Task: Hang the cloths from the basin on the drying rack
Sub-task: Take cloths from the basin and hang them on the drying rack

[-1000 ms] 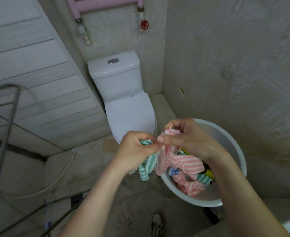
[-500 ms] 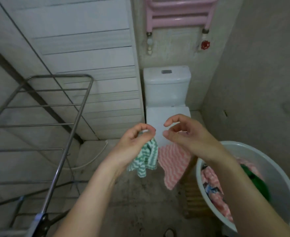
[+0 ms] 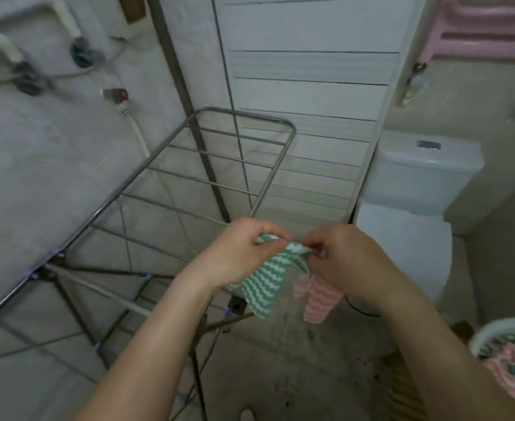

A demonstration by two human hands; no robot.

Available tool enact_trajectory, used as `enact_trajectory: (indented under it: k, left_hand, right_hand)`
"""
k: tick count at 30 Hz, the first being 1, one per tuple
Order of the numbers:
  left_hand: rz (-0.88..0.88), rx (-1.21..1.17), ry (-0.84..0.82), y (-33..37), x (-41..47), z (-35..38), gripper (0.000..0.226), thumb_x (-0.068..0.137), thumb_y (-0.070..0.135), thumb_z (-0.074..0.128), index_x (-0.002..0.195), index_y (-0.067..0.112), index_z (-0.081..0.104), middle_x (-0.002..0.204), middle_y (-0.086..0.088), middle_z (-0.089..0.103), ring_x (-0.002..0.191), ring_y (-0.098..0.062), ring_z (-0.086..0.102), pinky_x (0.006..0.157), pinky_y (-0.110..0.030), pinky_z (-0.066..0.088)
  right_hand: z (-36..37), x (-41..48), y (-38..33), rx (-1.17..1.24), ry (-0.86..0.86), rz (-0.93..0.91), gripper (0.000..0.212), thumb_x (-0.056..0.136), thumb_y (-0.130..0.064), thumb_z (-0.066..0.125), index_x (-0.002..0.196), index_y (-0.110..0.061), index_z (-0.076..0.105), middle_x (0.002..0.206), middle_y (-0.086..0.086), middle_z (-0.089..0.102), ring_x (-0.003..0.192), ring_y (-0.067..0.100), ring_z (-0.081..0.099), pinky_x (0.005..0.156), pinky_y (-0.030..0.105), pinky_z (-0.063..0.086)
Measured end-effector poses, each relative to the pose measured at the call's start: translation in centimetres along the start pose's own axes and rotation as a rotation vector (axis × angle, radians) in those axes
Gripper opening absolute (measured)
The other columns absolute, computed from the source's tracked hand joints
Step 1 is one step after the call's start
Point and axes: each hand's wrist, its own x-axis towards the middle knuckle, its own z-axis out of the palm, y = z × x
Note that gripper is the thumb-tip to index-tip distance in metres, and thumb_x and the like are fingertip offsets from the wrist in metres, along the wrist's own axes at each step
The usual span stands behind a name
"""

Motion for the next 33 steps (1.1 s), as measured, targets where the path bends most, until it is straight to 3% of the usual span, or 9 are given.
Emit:
enact_trajectory:
  k: [4,6,9,12,15,18,23,29,33]
  left_hand:
    - [-0.077,-0.017,-0.110,-3.5,-3.1,-4.3,0.017,0.091,0.028,0.061,0.105,0.024,0.069,0.096,0.006,0.070,0.088,-0.010,0.064,0.082,-0.035,0.050]
    - [-0.124,-0.001,-0.037,-5.1,-4.7,-6.0,0.007,0.088,0.027,0.064,0.090,0.028,0.071,0.084,0.003,0.070,0.079,-0.019,0.065,0.074,-0.041,0.051]
    - [-0.213,-0.018,0.179,-8.2,-7.0,-8.1,0.007,0.078,0.024,0.075,0.076,0.029,0.070,0.078,0.007,0.071,0.074,-0.014,0.067,0.072,-0.038,0.055]
    - [-0.256,-0.019,0.317,-10.2,-8.3,-8.9,0.018,0.077,0.014,0.076,0.072,0.029,0.068,0.076,0.006,0.069,0.071,-0.009,0.064,0.066,-0.027,0.050]
    - [-0.272,-0.042,0.427,-12.0,-9.4,-9.7,0.024,0.080,0.005,0.071,0.074,0.029,0.069,0.076,0.008,0.069,0.066,0.002,0.062,0.060,-0.014,0.047]
    - [-0.294,-0.079,0.445,-13.6,-10.2,-10.3,0.018,0.082,0.003,0.068,0.083,0.021,0.073,0.077,0.003,0.072,0.072,-0.014,0.066,0.069,-0.031,0.051]
    - [-0.329,-0.269,0.461,-16.3,-11.2,-11.0,0.012,0.086,0.002,0.064,0.086,0.013,0.069,0.068,0.007,0.071,0.043,-0.004,0.047,0.046,-0.021,0.039]
    - [-0.399,-0.376,0.598,-19.1,-8.4,-10.5,0.008,0.082,0.010,0.070,0.090,0.011,0.069,0.081,0.001,0.071,0.064,-0.009,0.064,0.061,-0.022,0.052]
    - [-0.422,-0.252,0.548,-21.6,-4.6,-8.8,0.006,0.084,0.016,0.069,0.086,0.021,0.066,0.082,0.005,0.067,0.075,-0.007,0.061,0.067,-0.024,0.049]
  right_hand:
    - [2.0,1.3,-2.8,0.123,0.037,-0.017,0.011,0.083,-0.018,0.062,0.078,-0.022,0.070,0.062,-0.010,0.055,0.062,0.008,0.056,0.057,0.028,0.045]
    - [2.9,1.7,-4.0,0.446,-0.010,0.062,0.014,0.087,-0.013,0.063,0.079,-0.020,0.071,0.056,-0.016,0.055,0.052,-0.003,0.052,0.052,0.012,0.039]
    - [4.1,2.6,-5.8,0.694,-0.163,0.096,0.019,0.091,-0.017,0.063,0.081,-0.005,0.073,0.059,-0.002,0.060,0.050,0.003,0.045,0.052,0.014,0.037]
    - [5.5,3.4,-6.8,0.516,-0.195,0.015,0.033,0.092,-0.031,0.060,0.083,-0.002,0.070,0.072,0.023,0.063,0.055,0.021,0.048,0.053,0.027,0.039]
    - [6.8,3.9,-8.5,0.279,-0.231,-0.027,0.029,0.093,-0.037,0.058,0.080,-0.015,0.071,0.074,0.009,0.068,0.066,0.024,0.062,0.061,0.036,0.051]
    - [8.0,4.1,-9.8,0.200,-0.305,-0.065,0.016,0.091,-0.032,0.060,0.079,-0.024,0.065,0.077,-0.007,0.065,0.070,0.008,0.060,0.063,0.023,0.049]
    - [9.7,4.4,-10.7,0.409,-0.325,-0.042,0.010,0.092,-0.029,0.058,0.083,-0.025,0.062,0.086,-0.008,0.064,0.077,0.011,0.060,0.070,0.028,0.051]
    - [12.3,8.1,-9.1,0.481,-0.212,0.122,0.015,0.091,-0.034,0.061,0.084,-0.021,0.065,0.078,0.007,0.066,0.064,0.019,0.058,0.060,0.029,0.047]
    - [15.1,11.3,-7.1,0.420,-0.159,0.262,0.018,0.091,-0.034,0.062,0.080,-0.020,0.062,0.067,-0.003,0.058,0.055,0.007,0.051,0.052,0.021,0.036]
